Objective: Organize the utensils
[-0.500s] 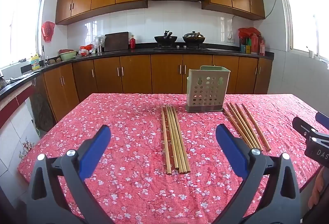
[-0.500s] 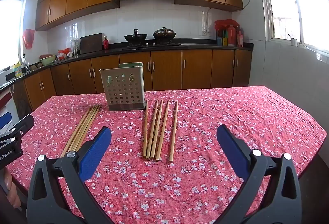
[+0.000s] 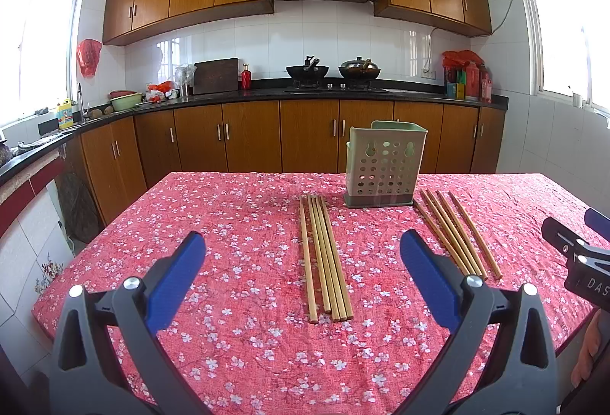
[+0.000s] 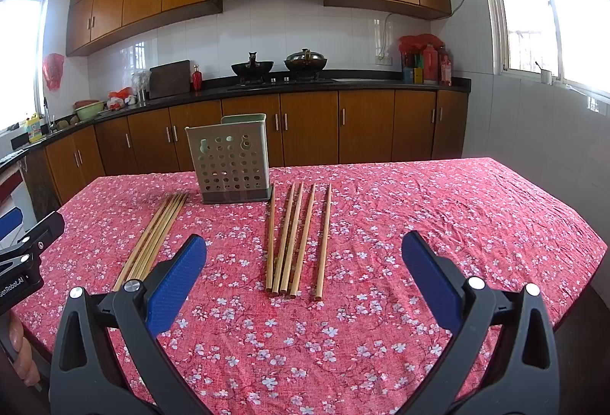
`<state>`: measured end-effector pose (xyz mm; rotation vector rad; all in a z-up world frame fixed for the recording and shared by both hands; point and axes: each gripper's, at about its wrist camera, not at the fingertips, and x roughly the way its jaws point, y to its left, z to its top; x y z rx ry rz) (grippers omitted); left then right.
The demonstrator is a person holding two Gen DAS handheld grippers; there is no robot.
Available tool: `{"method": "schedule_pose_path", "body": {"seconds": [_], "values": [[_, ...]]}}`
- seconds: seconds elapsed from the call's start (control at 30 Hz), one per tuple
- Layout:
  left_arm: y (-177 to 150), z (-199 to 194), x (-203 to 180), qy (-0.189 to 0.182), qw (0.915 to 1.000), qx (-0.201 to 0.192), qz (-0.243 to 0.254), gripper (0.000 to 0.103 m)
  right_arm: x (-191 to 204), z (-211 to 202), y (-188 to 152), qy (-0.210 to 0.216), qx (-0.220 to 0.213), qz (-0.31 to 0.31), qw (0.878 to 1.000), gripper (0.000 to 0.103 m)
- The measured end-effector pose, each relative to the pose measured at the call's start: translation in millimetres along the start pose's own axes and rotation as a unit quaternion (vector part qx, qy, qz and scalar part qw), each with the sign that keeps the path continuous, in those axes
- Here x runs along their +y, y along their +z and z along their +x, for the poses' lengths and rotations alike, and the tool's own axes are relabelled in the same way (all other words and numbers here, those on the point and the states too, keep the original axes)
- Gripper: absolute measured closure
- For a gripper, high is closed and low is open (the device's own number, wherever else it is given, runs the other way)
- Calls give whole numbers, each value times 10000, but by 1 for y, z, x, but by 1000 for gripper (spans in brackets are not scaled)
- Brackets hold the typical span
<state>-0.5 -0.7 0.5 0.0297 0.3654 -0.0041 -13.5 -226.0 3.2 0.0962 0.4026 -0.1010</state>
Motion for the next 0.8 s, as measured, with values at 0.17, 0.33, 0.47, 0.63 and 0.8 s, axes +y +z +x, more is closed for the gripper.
{"method": "schedule_pose_path", "body": {"seconds": [0.17, 0.33, 0.47, 0.63, 0.8], "values": [[0, 0, 0, 6, 10000, 8, -4, 4, 0, 0, 0, 0, 7, 2, 10000, 2], [0, 1, 0, -2, 10000, 6, -5, 4, 0, 0, 0, 2, 10, 3, 10000, 2], [0, 0, 0, 0, 10000, 3, -3, 4, 0, 1, 0, 3, 15, 5, 10000, 2], [0, 0, 0, -3, 10000, 8, 3, 4, 0, 1, -1, 2, 19, 7, 10000, 2], [0, 1, 0, 1, 10000, 12, -1, 4, 1, 1, -1, 3, 25, 8, 10000, 2]]}}
